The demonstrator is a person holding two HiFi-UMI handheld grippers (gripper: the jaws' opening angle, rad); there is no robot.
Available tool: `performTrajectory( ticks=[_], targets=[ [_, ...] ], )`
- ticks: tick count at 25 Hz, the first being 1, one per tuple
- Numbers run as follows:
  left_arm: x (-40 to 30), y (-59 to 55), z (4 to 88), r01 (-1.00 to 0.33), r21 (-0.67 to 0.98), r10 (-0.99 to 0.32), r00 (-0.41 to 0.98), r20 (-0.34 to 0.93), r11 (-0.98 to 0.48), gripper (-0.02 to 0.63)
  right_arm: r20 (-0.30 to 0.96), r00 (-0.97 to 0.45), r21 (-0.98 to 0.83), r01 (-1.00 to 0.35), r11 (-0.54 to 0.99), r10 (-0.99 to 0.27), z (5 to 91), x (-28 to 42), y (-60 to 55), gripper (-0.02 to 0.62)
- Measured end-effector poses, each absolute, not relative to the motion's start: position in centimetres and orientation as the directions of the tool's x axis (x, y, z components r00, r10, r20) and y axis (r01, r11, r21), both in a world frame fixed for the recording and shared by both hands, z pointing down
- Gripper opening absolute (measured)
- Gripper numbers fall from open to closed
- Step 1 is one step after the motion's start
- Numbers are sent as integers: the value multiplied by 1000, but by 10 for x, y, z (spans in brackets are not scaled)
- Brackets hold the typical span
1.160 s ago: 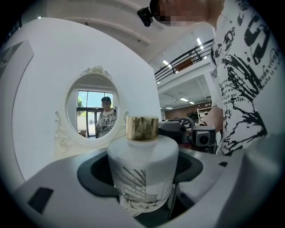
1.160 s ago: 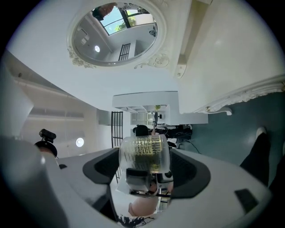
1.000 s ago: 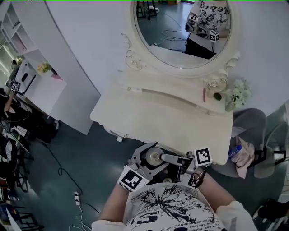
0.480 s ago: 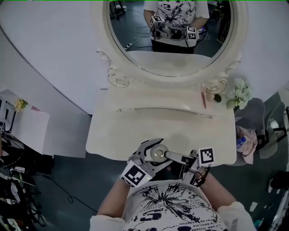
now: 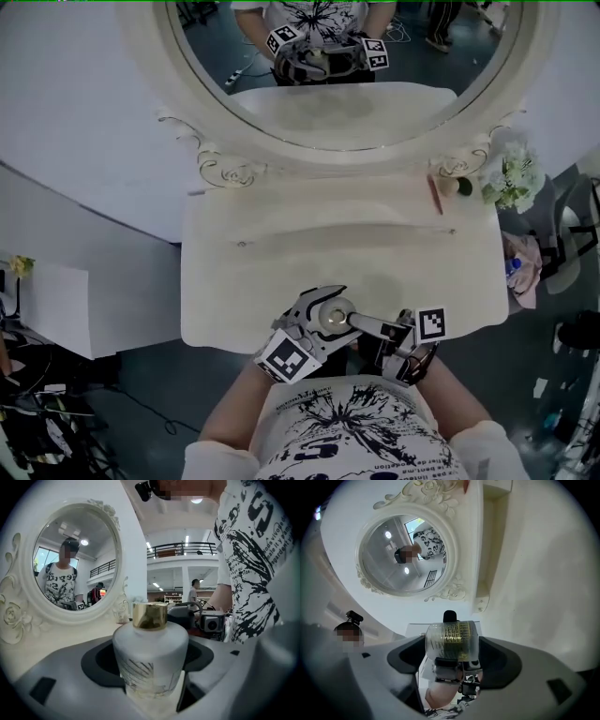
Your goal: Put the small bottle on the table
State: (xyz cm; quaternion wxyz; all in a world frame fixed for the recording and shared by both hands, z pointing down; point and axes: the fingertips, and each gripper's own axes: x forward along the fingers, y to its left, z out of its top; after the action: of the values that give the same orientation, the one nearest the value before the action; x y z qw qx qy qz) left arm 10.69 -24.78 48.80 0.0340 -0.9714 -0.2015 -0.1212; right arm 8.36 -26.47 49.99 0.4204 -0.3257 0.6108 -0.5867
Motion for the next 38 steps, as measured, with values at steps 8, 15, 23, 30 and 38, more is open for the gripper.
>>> performTrajectory(
  ticks=[8,15,23,30,38],
  targets=[
    [113,-261,539,411,5,392,866,311,-912,353,-33,-411,-998,70,4,-911,549,93,-275,365],
    [121,-268,573,381,20,363,861,356,-924,353,140,-402,-990,-44,-133,-905,579,108,-276,365],
    [138,-272,600,377,31,360,851,384,-926,353,164,-372,-985,-8,-174,-913,598,125,-278,259],
    [149,-274,615,360,53,349,842,412,-931,353,166,-334,-984,5,-178,-928,611,136,-280,259],
    [150,-268,624,390,31,357,804,475,-920,354,193,-328,-980,-12,-200,-925,622,136,-275,262]
  ],
)
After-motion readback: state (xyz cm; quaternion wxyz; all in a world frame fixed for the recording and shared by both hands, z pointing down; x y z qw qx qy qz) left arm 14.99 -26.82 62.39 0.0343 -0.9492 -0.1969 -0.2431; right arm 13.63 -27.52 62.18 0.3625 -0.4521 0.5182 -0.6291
